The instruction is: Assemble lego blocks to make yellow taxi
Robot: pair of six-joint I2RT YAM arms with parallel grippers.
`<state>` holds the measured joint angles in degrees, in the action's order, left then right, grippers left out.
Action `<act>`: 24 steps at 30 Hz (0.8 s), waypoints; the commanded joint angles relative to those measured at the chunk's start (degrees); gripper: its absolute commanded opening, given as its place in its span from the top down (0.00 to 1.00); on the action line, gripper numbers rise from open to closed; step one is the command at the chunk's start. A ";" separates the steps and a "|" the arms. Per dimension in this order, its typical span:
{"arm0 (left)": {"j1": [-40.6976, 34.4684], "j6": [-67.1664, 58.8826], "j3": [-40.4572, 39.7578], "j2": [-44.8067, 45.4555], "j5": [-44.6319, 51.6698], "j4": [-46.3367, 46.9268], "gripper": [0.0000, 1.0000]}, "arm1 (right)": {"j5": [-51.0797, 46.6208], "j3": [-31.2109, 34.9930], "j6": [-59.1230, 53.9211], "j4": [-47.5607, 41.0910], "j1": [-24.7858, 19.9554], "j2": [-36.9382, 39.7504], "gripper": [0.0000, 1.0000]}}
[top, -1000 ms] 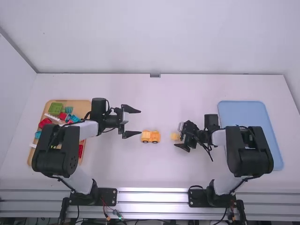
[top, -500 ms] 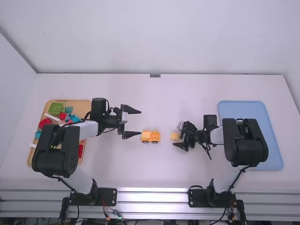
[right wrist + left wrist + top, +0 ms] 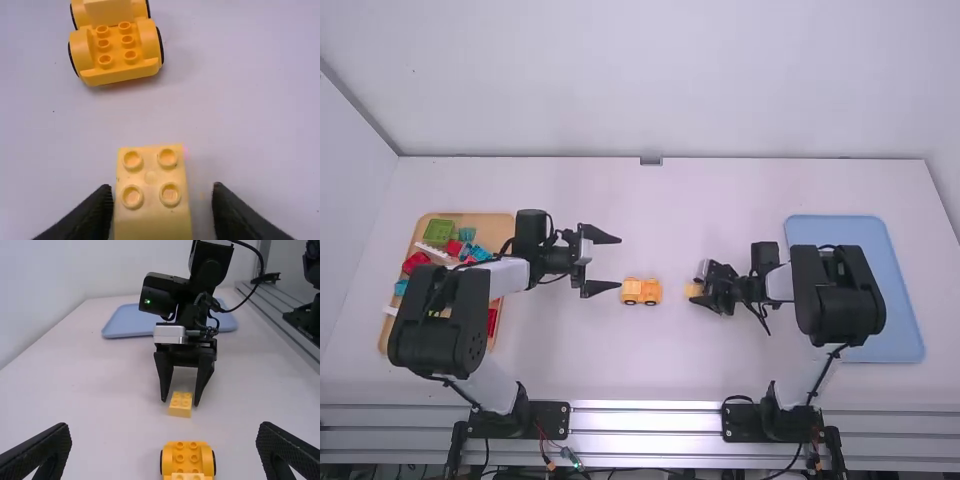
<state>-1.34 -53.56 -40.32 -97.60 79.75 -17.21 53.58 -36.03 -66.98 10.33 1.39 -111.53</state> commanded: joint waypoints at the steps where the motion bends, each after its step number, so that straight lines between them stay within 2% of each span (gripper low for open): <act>1: 0.15 -0.24 0.48 -0.02 0.74 0.46 0.01 | 0.63 -0.87 -1.01 -0.50 0.15 -0.72 0.60; 4: -0.76 -0.26 0.87 -0.02 -2.71 1.55 0.01 | 0.68 -0.74 -1.01 -0.24 0.15 -0.72 0.75; 8: -2.91 -5.75 3.10 -0.59 -5.27 1.27 0.01 | 3.91 -1.44 -0.94 -0.72 0.15 -0.52 0.77; 14: -5.44 -4.09 3.58 -4.48 -8.17 -2.03 0.01 | 8.22 -3.48 -1.05 -6.75 0.00 3.58 0.79; 17: -6.16 -2.43 1.97 -9.46 -8.63 -4.00 0.01 | 8.07 -4.83 -0.79 -8.52 2.27 6.49 0.81; 24: -7.76 -2.40 -1.22 -18.64 -8.96 -7.67 0.01 | 8.00 -6.71 -0.81 -9.11 8.35 7.32 0.81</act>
<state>-7.92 -56.36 -40.14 -113.67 70.19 -24.34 60.49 -41.89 -67.68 1.50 7.84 -105.19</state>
